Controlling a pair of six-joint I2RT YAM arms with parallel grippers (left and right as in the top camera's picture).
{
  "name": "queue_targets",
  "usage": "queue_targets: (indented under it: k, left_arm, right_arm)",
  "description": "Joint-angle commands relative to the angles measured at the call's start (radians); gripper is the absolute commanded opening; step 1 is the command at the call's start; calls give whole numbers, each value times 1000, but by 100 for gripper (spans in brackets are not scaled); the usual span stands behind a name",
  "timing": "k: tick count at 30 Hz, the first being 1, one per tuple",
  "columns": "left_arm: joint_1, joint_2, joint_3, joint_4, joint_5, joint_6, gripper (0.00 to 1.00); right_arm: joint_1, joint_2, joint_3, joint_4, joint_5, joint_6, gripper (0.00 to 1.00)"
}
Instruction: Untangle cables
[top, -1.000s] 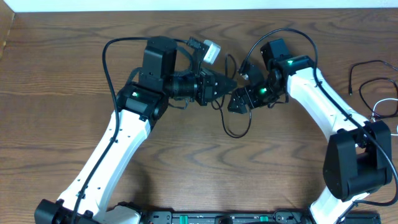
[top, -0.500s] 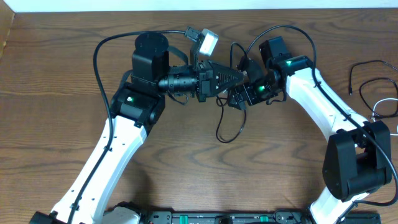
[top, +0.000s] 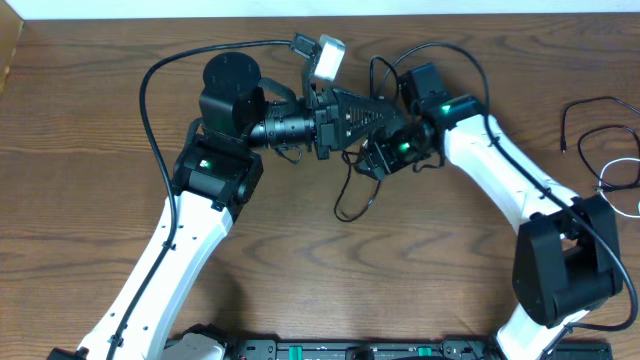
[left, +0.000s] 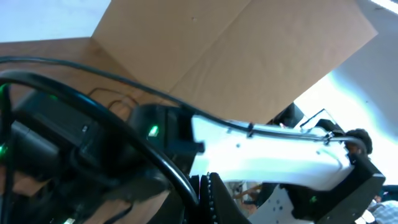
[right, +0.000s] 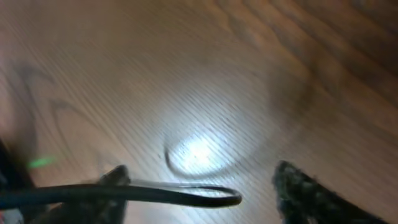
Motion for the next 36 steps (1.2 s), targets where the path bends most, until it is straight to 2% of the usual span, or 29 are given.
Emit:
queue_targets:
  k: [1, 7, 8, 10, 14, 15, 20, 23, 25, 31, 33, 36]
  left_arm:
    - [0, -18, 21, 50, 50, -60, 7]
    - [0, -18, 21, 87, 60, -78, 8]
    - [0, -18, 21, 85, 60, -78, 8]
    - [0, -18, 21, 84, 61, -77, 8]
    - [0, -17, 20, 71, 61, -68, 8]
    - [0, -17, 20, 31, 60, -26, 8]
    - [1, -17, 20, -171, 21, 150, 8]
    - [10, -17, 20, -348, -102, 267, 8]
    - [30, -17, 20, -468, -241, 331, 8]
    - [100, -17, 20, -719, -704, 369, 8]
    - [116, -17, 20, -772, -775, 370, 8]
    - [123, -17, 20, -817, -780, 369, 8]
  right_arm:
    - [26, 9, -47, 57, 1, 18, 63]
    - [43, 9, -134, 180, 35, 79, 54]
    - [43, 9, -144, 191, 35, 80, 50]
    - [43, 9, -160, 204, 35, 80, 38]
    - [41, 9, -164, 203, 60, 80, 5]
    - [40, 9, -164, 204, 62, 80, 1]
    - [22, 9, -164, 184, 138, 81, 1]
    - [4, 9, -164, 148, 239, 124, 1]
    - [-13, 9, -164, 108, 320, 154, 1]
    - [-75, 7, -164, 29, 444, 171, 1]
    - [-100, -1, -164, 24, 444, 171, 1]
    - [-131, -18, -158, 26, 441, 175, 1]
